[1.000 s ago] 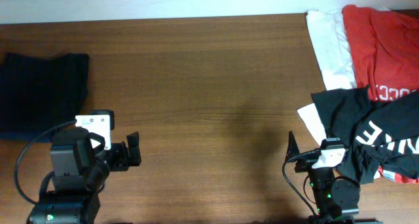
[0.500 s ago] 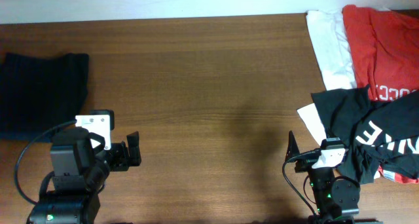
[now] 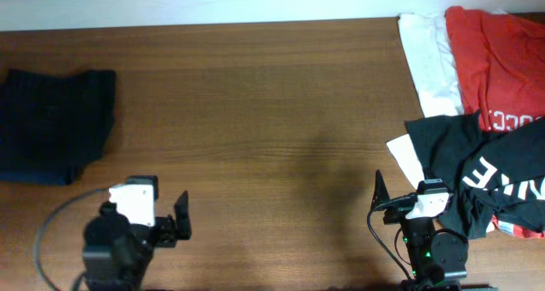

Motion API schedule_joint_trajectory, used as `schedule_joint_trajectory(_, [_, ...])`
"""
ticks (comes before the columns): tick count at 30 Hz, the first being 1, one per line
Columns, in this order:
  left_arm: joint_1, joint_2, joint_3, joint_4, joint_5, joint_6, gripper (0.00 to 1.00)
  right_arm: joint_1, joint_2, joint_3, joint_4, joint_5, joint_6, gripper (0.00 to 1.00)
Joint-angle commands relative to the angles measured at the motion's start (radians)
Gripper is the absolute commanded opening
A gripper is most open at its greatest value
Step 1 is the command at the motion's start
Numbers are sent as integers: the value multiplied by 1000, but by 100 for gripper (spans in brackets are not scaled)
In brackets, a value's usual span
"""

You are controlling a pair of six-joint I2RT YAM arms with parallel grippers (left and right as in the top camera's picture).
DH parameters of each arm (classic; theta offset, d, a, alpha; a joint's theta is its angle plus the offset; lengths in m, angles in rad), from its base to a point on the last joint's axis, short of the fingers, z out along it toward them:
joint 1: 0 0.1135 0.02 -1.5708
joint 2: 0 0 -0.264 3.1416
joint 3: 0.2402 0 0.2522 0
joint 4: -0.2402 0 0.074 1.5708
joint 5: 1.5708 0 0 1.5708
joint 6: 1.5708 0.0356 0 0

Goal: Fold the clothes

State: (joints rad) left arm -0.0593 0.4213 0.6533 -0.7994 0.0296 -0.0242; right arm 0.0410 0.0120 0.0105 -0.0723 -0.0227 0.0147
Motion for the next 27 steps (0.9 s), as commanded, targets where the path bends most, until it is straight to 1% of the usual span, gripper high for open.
schedule_joint_trajectory(1, [-12, -159, -230, 169, 40, -7, 99, 5, -8, -5, -6, -2, 1, 99])
schedule_joint_trajectory(7, [-12, -375, -545, 606, 40, -6, 99, 5, -8, -5, -6, -2, 1, 99])
schedule_joint_trajectory(8, [-13, -420, -609, 712, 37, -6, 99, 5, -8, -5, -6, -2, 1, 99])
schedule_joint_trajectory(9, [-13, -415, -649, 798, 32, -6, 99, 5, -8, -5, -6, -2, 1, 99])
schedule_joint_trajectory(11, [-21, -416, -644, 760, 7, -6, 99, 5, -8, -5, -6, -2, 1, 99])
schedule_joint_trajectory(12, [-21, -416, -644, 713, 6, -6, 99, 5, -8, -5, -6, -2, 1, 99])
schedule_joint_trajectory(27, [-21, -416, -644, 719, 1, -6, 99, 5, -8, -5, -6, -2, 1, 99])
